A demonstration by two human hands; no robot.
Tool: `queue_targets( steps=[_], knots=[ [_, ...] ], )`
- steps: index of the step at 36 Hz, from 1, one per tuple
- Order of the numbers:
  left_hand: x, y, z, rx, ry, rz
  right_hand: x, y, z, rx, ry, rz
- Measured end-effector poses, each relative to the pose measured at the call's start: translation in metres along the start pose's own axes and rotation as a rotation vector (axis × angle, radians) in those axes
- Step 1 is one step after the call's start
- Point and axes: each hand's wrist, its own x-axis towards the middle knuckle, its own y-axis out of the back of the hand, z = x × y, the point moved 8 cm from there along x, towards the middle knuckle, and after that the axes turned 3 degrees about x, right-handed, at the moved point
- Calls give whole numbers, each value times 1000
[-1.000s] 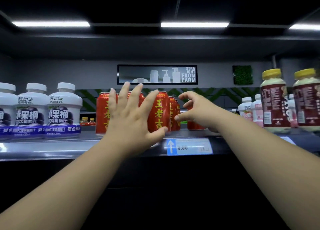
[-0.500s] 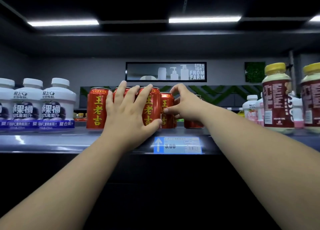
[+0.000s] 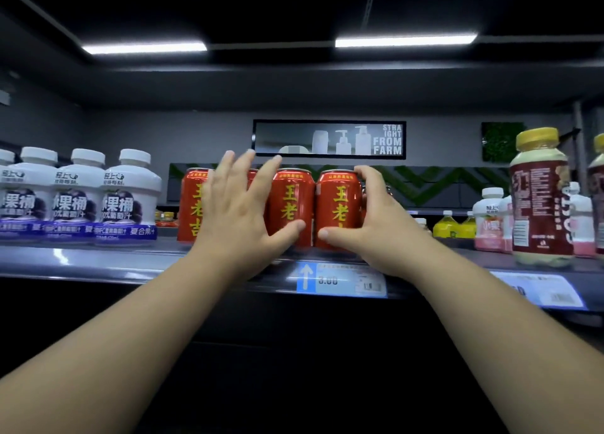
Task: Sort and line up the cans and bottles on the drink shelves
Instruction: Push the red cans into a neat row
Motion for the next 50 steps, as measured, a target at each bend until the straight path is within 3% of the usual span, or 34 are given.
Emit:
queue_targets(
  steps=[4, 7, 12, 30, 50],
  knots=[
    [-7, 16, -49, 45, 140, 62, -4, -2, -2, -108, 10, 10],
    [-17, 13, -83, -124, 354, 9, -6, 0, -5, -95, 6, 12],
    [-18, 2, -93, -210, 441, -109, -8, 0, -5, -130, -13, 38],
    [-17, -4, -84, -109, 239, -207, -13, 5, 1, -170, -65, 186],
    [-18, -6, -77, -61, 204, -188, -16, 5, -2, -268, -62, 220]
  ],
)
